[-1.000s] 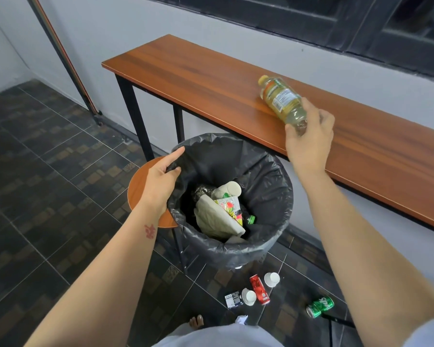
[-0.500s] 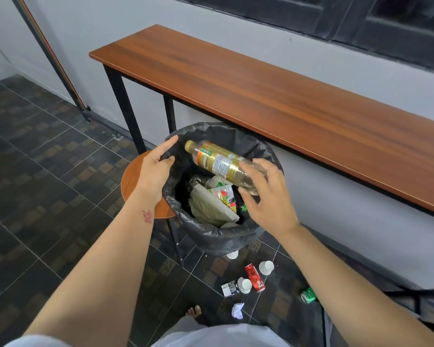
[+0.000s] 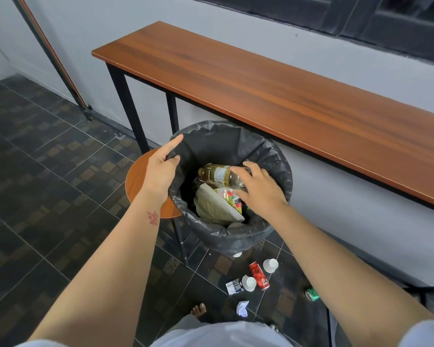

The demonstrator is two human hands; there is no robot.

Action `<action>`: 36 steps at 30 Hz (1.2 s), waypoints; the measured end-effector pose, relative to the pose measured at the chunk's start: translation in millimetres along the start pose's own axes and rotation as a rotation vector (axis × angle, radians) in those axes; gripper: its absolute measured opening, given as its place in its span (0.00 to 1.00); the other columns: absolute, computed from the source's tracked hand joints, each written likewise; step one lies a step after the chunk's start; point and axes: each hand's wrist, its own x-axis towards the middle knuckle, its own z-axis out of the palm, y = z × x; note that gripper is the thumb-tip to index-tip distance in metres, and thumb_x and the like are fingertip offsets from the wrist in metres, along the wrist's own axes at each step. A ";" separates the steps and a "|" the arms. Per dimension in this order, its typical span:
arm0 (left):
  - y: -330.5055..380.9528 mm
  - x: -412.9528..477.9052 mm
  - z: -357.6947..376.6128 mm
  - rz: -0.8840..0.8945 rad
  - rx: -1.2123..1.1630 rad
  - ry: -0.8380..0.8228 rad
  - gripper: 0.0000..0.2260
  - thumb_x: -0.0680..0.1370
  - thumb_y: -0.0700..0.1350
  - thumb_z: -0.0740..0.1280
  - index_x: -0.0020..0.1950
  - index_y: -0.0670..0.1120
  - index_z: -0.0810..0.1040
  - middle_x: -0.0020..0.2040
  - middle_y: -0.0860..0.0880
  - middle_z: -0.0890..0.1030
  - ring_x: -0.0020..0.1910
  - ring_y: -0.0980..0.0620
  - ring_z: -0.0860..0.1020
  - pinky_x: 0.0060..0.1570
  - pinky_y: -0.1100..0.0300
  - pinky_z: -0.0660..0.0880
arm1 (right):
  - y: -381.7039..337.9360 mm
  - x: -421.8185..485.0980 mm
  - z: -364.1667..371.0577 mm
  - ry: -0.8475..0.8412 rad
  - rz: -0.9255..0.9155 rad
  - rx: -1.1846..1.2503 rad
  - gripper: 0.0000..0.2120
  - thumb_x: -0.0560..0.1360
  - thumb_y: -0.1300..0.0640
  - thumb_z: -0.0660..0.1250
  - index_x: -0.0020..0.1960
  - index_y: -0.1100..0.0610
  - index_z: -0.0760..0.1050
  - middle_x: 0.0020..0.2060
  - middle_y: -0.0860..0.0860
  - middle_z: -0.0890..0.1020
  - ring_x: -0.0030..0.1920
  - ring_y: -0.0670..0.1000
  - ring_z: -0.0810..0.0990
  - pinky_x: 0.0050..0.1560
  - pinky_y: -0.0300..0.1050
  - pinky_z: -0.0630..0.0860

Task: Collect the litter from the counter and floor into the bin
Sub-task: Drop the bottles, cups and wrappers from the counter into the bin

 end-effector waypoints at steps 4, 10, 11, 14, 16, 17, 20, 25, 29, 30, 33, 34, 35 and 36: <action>0.3 1.6 -0.6 0.000 0.011 -0.003 0.21 0.81 0.43 0.64 0.68 0.66 0.71 0.67 0.61 0.72 0.44 0.65 0.74 0.38 0.73 0.71 | 6.0 0.5 -1.1 -0.059 0.009 -0.115 0.28 0.79 0.37 0.55 0.77 0.43 0.56 0.78 0.50 0.55 0.78 0.53 0.52 0.77 0.55 0.48; 0.3 4.5 -3.1 0.010 0.049 -0.003 0.21 0.82 0.43 0.63 0.70 0.64 0.70 0.63 0.62 0.72 0.39 0.67 0.75 0.31 0.74 0.69 | 20.2 -13.6 -8.7 0.199 0.191 -0.045 0.25 0.81 0.41 0.53 0.75 0.48 0.63 0.78 0.53 0.57 0.78 0.55 0.51 0.77 0.54 0.46; -0.3 4.6 -3.0 0.013 0.049 -0.005 0.21 0.81 0.43 0.63 0.70 0.64 0.70 0.63 0.62 0.72 0.38 0.67 0.76 0.30 0.75 0.69 | 24.0 -16.7 -9.4 0.212 0.246 -0.026 0.24 0.81 0.41 0.53 0.75 0.47 0.63 0.78 0.54 0.55 0.78 0.56 0.50 0.77 0.55 0.46; 0.3 3.7 -2.8 0.015 0.046 -0.008 0.21 0.81 0.44 0.64 0.70 0.65 0.70 0.61 0.64 0.71 0.38 0.69 0.76 0.29 0.76 0.68 | 31.2 -24.1 -8.7 0.177 0.405 0.179 0.25 0.80 0.41 0.57 0.75 0.43 0.61 0.79 0.54 0.48 0.78 0.59 0.49 0.76 0.59 0.51; 0.7 3.0 -3.2 0.009 0.032 -0.004 0.21 0.81 0.45 0.64 0.69 0.66 0.71 0.60 0.66 0.71 0.41 0.66 0.75 0.34 0.73 0.69 | 30.9 -27.9 -6.7 0.122 0.487 0.478 0.26 0.79 0.42 0.60 0.75 0.40 0.60 0.79 0.49 0.46 0.78 0.56 0.52 0.73 0.55 0.58; 0.5 2.7 -3.2 0.007 0.029 0.004 0.20 0.81 0.45 0.64 0.68 0.66 0.72 0.60 0.66 0.71 0.42 0.66 0.74 0.35 0.72 0.69 | 30.1 -29.1 -4.3 0.127 0.510 0.617 0.26 0.79 0.43 0.62 0.75 0.40 0.60 0.79 0.47 0.47 0.77 0.54 0.55 0.71 0.51 0.60; 1.3 -0.9 -2.4 0.023 0.031 0.015 0.20 0.81 0.44 0.65 0.66 0.66 0.74 0.57 0.67 0.72 0.40 0.68 0.76 0.32 0.75 0.69 | 26.5 -29.1 1.3 0.257 0.538 0.833 0.26 0.78 0.50 0.65 0.75 0.41 0.62 0.78 0.46 0.55 0.76 0.50 0.59 0.70 0.47 0.60; -4.7 -6.8 -8.7 0.048 0.016 -0.049 0.17 0.80 0.47 0.66 0.62 0.67 0.76 0.68 0.63 0.71 0.61 0.61 0.66 0.57 0.58 0.66 | 23.0 -25.5 3.7 0.356 0.574 1.006 0.26 0.78 0.55 0.66 0.74 0.42 0.64 0.74 0.44 0.64 0.73 0.47 0.63 0.69 0.44 0.63; -6.1 -20.9 -9.0 0.065 -0.019 -0.109 0.16 0.79 0.47 0.67 0.55 0.71 0.77 0.56 0.74 0.73 0.59 0.62 0.70 0.62 0.54 0.68 | 23.0 -23.2 4.0 0.366 0.577 1.059 0.27 0.78 0.56 0.67 0.73 0.41 0.65 0.74 0.43 0.65 0.73 0.46 0.63 0.67 0.40 0.61; -5.0 -23.1 -6.6 0.074 -0.012 -0.101 0.16 0.79 0.46 0.67 0.54 0.71 0.77 0.58 0.72 0.73 0.61 0.61 0.70 0.63 0.53 0.68 | 22.8 -23.1 3.8 0.367 0.583 1.065 0.26 0.78 0.57 0.67 0.73 0.41 0.65 0.74 0.44 0.65 0.73 0.47 0.63 0.67 0.41 0.62; -0.9 -26.3 -1.4 0.103 0.048 -0.070 0.16 0.80 0.47 0.66 0.57 0.71 0.74 0.69 0.60 0.71 0.69 0.53 0.68 0.65 0.51 0.66 | 21.7 -26.7 3.7 0.384 0.600 1.090 0.26 0.78 0.58 0.66 0.72 0.41 0.66 0.73 0.44 0.66 0.72 0.48 0.64 0.67 0.42 0.64; -0.2 -27.6 -0.9 0.110 0.062 -0.069 0.17 0.80 0.47 0.66 0.57 0.71 0.73 0.70 0.58 0.71 0.70 0.52 0.68 0.66 0.51 0.65 | 21.0 -30.0 4.2 0.394 0.608 1.102 0.26 0.78 0.59 0.66 0.72 0.41 0.66 0.73 0.44 0.67 0.72 0.48 0.65 0.67 0.42 0.64; 0.0 -29.6 -0.5 0.116 0.066 -0.070 0.17 0.80 0.47 0.66 0.57 0.72 0.72 0.71 0.58 0.70 0.70 0.52 0.67 0.65 0.52 0.65 | 20.0 -34.0 4.8 0.401 0.616 1.119 0.26 0.78 0.59 0.66 0.72 0.40 0.66 0.72 0.43 0.67 0.72 0.47 0.65 0.66 0.41 0.64; 0.2 -31.7 -0.1 0.122 0.064 -0.071 0.18 0.80 0.46 0.66 0.57 0.73 0.71 0.70 0.60 0.70 0.70 0.53 0.67 0.64 0.54 0.65 | 18.7 -38.6 5.7 0.406 0.625 1.140 0.26 0.78 0.59 0.65 0.72 0.39 0.66 0.72 0.43 0.67 0.72 0.47 0.65 0.65 0.40 0.64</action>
